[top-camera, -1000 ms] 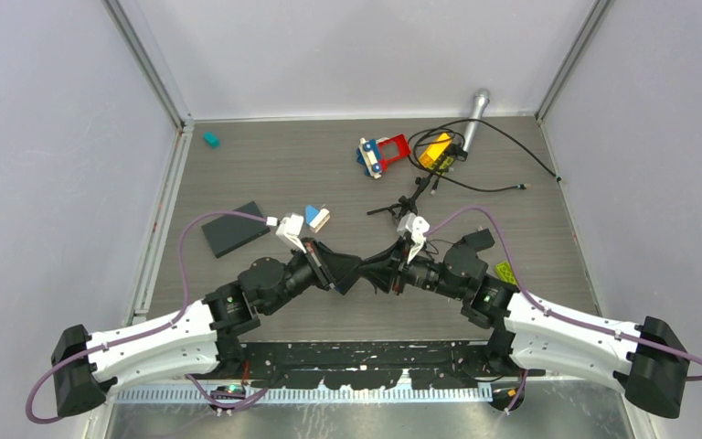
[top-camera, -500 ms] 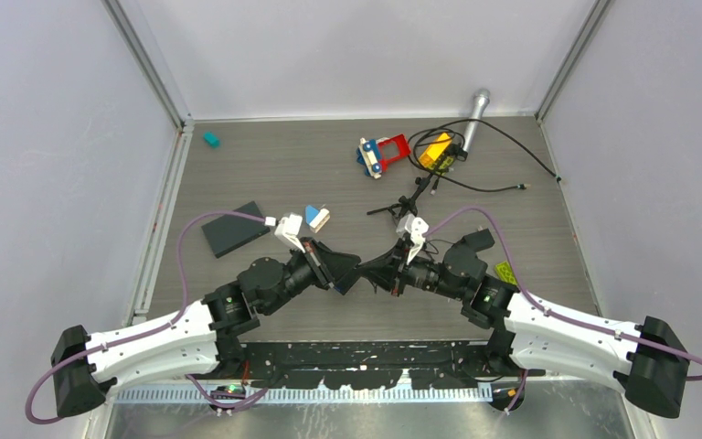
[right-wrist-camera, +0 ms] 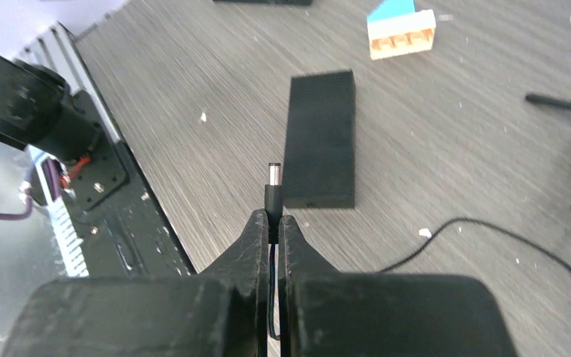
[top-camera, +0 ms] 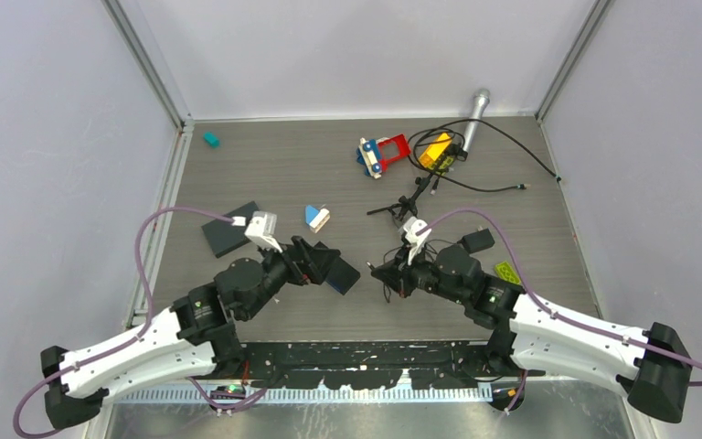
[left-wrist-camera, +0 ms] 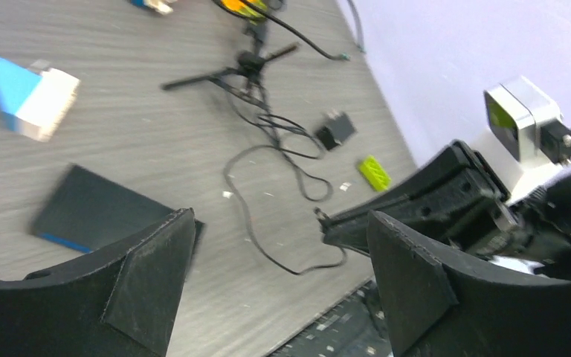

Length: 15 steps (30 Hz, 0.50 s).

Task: Insert the plug into the switch port
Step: Pick up the connector from the center of the board, then insert the connector into the switch port.

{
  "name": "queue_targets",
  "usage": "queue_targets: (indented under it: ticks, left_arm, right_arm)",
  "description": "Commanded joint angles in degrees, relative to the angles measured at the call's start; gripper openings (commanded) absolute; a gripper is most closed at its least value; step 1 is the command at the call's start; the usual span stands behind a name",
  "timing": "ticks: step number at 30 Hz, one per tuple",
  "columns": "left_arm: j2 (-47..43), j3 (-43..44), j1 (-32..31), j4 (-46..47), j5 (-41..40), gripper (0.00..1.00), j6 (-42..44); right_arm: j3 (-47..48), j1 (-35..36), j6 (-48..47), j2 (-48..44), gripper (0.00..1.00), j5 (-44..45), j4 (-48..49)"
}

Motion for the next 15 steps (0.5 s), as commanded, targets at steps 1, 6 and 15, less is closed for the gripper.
queue_targets:
  ticks: [1, 6, 15]
  left_arm:
    - [1.71, 4.09, 3.35, -13.62, -8.79, 0.86, 6.01]
    - [11.17, 5.72, 13.31, -17.31, -1.91, 0.88, 7.71]
    - [19.17, 8.35, 18.0, -14.44, -3.65, 0.9, 14.65]
  right_arm:
    - [1.38, -0.17, 1.07, 1.46, 0.01, 2.72, -5.22]
    - [1.69, 0.78, 1.67, 6.42, 0.0, 7.29, -9.58]
    - [20.61, 10.32, 0.08, 18.59, 0.01, 43.39, -38.16]
